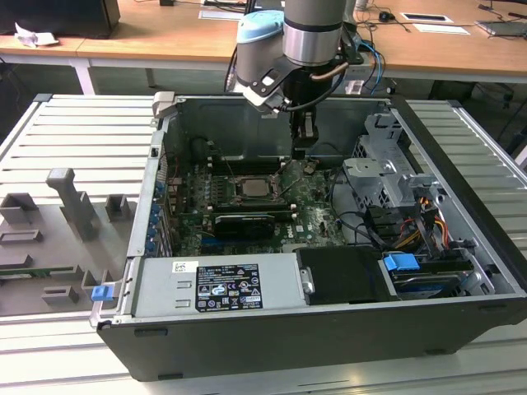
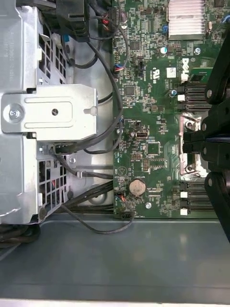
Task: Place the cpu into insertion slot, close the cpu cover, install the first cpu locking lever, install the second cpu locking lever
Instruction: 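Close the cpu cover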
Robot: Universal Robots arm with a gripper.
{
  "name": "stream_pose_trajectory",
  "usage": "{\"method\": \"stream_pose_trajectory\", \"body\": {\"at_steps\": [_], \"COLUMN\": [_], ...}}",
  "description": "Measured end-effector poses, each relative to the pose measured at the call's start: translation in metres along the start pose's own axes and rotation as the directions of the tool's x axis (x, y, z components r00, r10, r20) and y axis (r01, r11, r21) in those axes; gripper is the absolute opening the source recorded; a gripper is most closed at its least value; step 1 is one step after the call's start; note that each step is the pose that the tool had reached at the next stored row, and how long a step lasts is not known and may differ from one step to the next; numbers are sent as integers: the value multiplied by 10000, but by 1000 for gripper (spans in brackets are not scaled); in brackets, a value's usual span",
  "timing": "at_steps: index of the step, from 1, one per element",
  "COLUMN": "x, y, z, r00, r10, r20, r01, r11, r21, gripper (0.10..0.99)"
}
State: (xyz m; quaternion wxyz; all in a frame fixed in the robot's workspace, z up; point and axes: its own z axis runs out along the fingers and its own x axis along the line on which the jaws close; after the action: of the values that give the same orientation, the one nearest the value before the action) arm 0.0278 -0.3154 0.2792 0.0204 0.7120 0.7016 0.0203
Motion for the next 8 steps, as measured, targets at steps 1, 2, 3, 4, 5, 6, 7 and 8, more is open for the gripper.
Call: {"method": "stream_pose_trajectory", "body": {"at_steps": [1,2,3,4,5,6,7,8], "x": [1,1,1,1,1,1,1,2], "y": [31,50,55,56,60,67,80,95], "z": [14,24,27,28,29,31,34,37], "r00": [10000,10000,10000,10000,10000,10000,10000,10000], "r10": [-5,-19,-20,-20,-20,-20,-26,-31], "r20": [-2,1,2,4,3,1,-1,2], "r01": [5,19,20,20,20,20,26,31], "r11": [10000,10000,10000,10000,10000,10000,10000,10000], "r21": [3,3,4,4,5,5,3,3], "gripper": [106,106,106,106,106,106,106,106]}}
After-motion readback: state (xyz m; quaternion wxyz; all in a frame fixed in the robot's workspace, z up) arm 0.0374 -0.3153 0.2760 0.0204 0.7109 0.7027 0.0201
